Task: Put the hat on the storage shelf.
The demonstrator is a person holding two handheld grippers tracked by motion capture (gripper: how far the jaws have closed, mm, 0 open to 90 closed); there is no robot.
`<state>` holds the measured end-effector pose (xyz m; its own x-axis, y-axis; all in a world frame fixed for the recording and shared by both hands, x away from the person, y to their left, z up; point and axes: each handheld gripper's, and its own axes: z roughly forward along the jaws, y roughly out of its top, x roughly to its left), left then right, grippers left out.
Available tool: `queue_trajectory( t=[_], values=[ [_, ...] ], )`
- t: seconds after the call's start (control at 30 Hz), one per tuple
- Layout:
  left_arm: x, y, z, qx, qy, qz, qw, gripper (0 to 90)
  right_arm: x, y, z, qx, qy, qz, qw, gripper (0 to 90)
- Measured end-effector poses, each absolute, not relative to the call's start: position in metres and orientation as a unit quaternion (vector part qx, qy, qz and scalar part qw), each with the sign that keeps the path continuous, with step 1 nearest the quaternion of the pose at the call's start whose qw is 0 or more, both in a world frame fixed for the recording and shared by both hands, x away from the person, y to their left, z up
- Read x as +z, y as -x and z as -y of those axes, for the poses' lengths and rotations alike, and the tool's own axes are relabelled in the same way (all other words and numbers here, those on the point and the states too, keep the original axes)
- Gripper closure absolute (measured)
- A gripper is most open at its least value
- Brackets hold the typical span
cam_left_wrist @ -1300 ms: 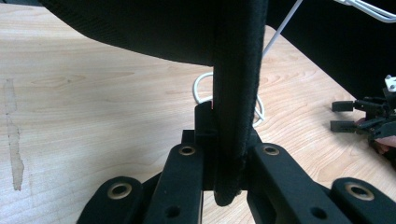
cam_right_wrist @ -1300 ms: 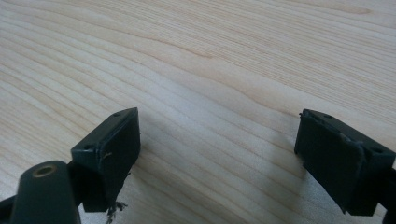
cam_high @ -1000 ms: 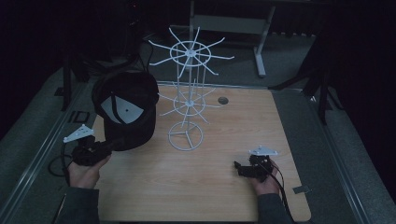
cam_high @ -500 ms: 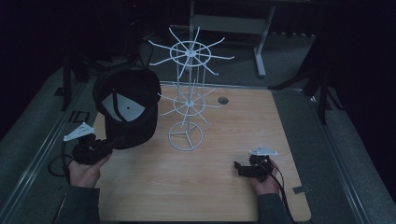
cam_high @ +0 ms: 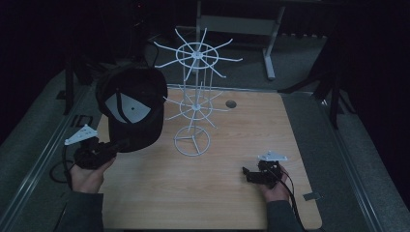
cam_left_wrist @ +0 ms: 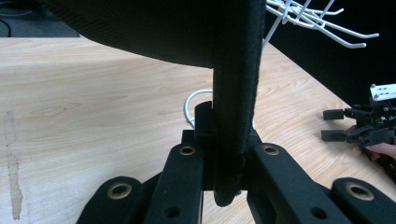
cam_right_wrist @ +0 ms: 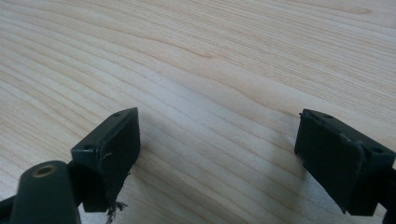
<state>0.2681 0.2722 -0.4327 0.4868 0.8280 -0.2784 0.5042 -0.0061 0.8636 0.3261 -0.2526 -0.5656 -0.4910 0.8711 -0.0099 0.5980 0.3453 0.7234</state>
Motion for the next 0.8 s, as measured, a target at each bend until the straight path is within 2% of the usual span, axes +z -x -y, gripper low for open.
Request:
queue_trajectory(
  t=[0.8],
  values=[
    [-0.420, -0.265, -0.274, 0.185, -0.679, -0.485, 0.518, 86.5, -0.566, -0.326, 0.253, 0.338, -0.463, -0.795, 0.202, 13.9]
  ],
)
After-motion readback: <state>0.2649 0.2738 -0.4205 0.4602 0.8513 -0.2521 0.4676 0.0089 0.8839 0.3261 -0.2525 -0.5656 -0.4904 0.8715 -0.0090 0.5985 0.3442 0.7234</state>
